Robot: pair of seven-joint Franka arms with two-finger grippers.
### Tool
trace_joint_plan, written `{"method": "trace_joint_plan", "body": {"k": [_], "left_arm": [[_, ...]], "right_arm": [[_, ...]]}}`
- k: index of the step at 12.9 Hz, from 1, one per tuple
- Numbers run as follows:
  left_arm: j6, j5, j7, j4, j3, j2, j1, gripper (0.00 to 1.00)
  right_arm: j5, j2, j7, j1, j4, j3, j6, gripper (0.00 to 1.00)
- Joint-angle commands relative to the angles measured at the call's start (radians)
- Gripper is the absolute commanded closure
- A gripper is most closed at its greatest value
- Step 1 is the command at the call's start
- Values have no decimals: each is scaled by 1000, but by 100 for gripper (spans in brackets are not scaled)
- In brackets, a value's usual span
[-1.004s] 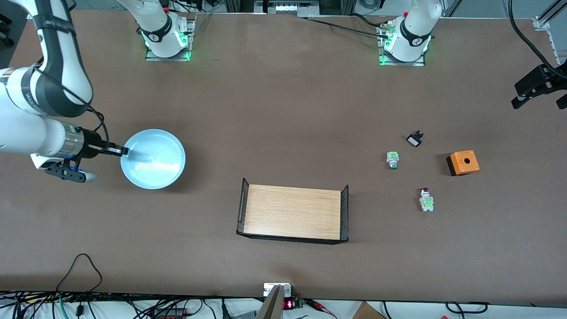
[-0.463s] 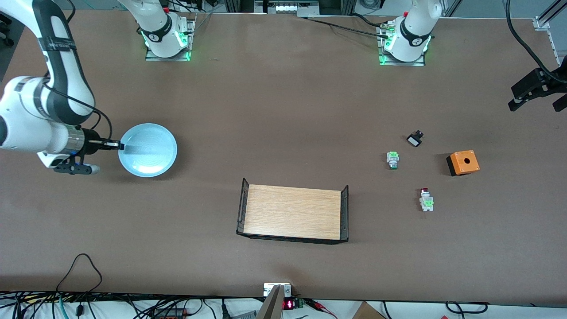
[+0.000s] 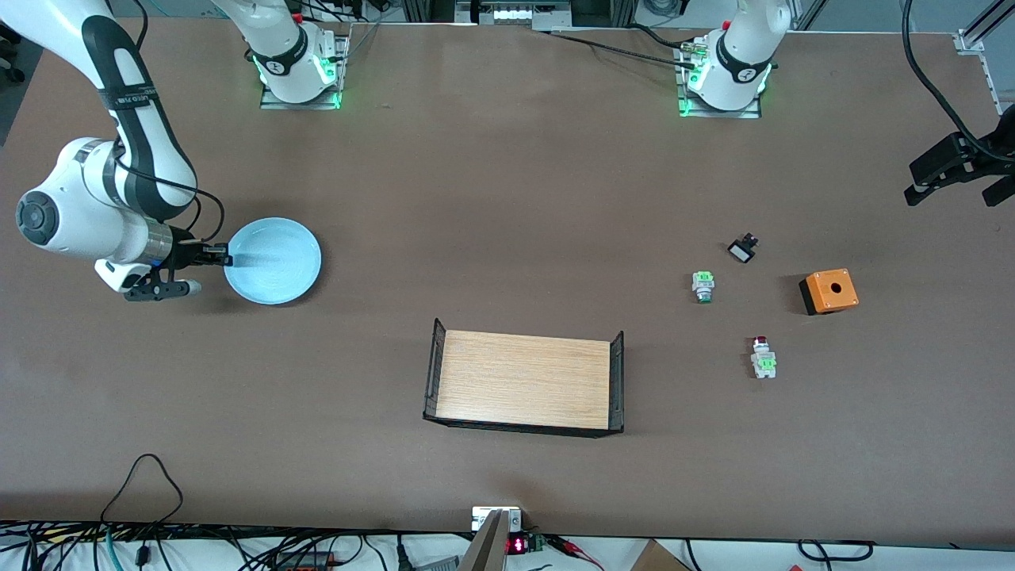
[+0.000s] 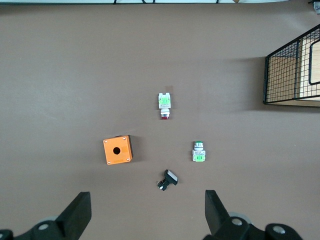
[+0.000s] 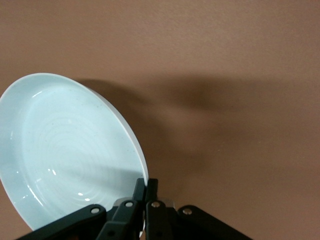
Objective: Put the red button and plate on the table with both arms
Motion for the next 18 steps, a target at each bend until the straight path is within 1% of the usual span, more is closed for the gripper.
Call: {"method": "trace_joint_plan", "body": {"k": [1, 3, 4, 5, 6, 9, 12, 13, 16, 18], "left_arm": [[-12, 14, -5, 5, -2, -6, -2, 0], [-13, 14, -4, 5, -2, -8, -3, 0], [-14, 14, -4, 3, -2, -8, -5, 0], [-14, 14, -5, 3, -4, -8, -5, 0], [-14, 14, -7, 5, -8, -8, -6, 0], [-15, 14, -8, 3, -16, -8, -3, 0], [-17, 14, -11, 9, -18, -9, -3, 0], [-21, 14, -13, 12, -18, -9, -3, 0], [-26, 14, -13, 12, -18, -11, -3, 0], [-27, 14, -13, 11, -18, -17, -3, 0]], "right_arm": [[-11, -14, -62, -35, -79, 13, 101, 100], [-9, 3, -80, -38, -90, 13, 123, 100], [-6, 3, -79, -38, -88, 13, 112, 100], [-6, -3, -62, -37, -82, 13, 101, 72], [-2, -7, -44, -37, -74, 13, 80, 1], [-2, -26, -1, -29, -7, 15, -1, 0], [-5, -24, 168, 9, 106, 21, -121, 0], [0, -24, 198, 20, 125, 23, -130, 0], [5, -26, 319, 101, 183, 23, -150, 0], [5, -40, 399, 133, 275, 24, -277, 0]]}}
